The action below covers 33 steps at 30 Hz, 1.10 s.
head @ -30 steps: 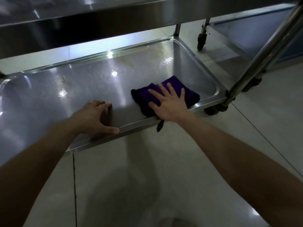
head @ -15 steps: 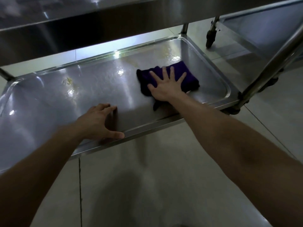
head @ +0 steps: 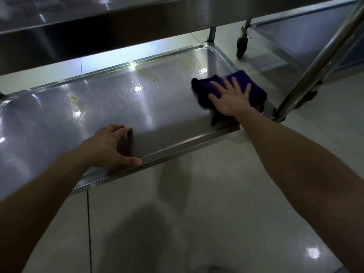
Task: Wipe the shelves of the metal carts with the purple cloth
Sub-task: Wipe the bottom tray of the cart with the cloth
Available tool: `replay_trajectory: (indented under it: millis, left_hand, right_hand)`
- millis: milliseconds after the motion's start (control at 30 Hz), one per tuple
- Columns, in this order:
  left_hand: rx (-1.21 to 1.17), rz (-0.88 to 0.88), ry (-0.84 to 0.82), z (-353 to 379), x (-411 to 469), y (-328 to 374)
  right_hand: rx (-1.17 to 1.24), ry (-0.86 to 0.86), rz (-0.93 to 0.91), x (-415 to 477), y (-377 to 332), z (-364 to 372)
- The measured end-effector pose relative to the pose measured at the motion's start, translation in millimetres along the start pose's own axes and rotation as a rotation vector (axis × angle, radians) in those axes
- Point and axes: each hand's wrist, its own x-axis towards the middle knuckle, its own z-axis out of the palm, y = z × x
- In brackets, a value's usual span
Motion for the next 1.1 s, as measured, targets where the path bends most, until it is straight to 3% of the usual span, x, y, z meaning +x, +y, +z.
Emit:
replay_trajectory:
  millis: [167, 267, 367, 467, 567, 767, 900, 1000, 1100]
  left_hand:
    - [-0.018, 0.012, 0.011, 2.9, -3.9, 0.7]
    - [-0.015, 0.026, 0.022, 3.5, -5.9, 2.1]
    - [-0.067, 0.019, 0.048, 4.2, -9.0, 1.6]
    - [-0.047, 0.026, 0.221, 18.3, -22.0, -6.1]
    - [-0.017, 0.007, 0.368, 29.9, -36.0, -32.3]
    - [-0.020, -0.077, 0.223, 15.0, -65.9, -116.7]
    - [-0.008, -0.080, 0.123, 16.2, -78.3, -133.5]
    - [-0.006, -0.059, 0.151, 15.7, -75.6, -129.8]
    - [-0.012, -0.068, 0.153, 17.4, -79.9, -127.1]
  right_hand:
    - [-0.025, 0.032, 0.021, -43.8, 23.7, 17.1]
    - [-0.036, 0.027, -0.015, -69.8, -29.5, 28.1]
    - [-0.055, -0.020, -0.266, -98.0, -119.8, 50.1]
    - [-0.050, -0.061, -0.444, -108.7, -166.5, 56.8]
    - [-0.032, -0.066, -0.417, -100.8, -160.3, 50.7]
    - [-0.011, -0.076, -0.206, -62.7, -164.9, 34.5]
    - [-0.042, -0.056, -0.075, -40.9, -201.1, 40.1]
    - [-0.064, -0.077, -0.105, -36.5, -240.2, 44.0]
    - [-0.114, -0.092, -0.305, -56.9, -288.5, 56.0]
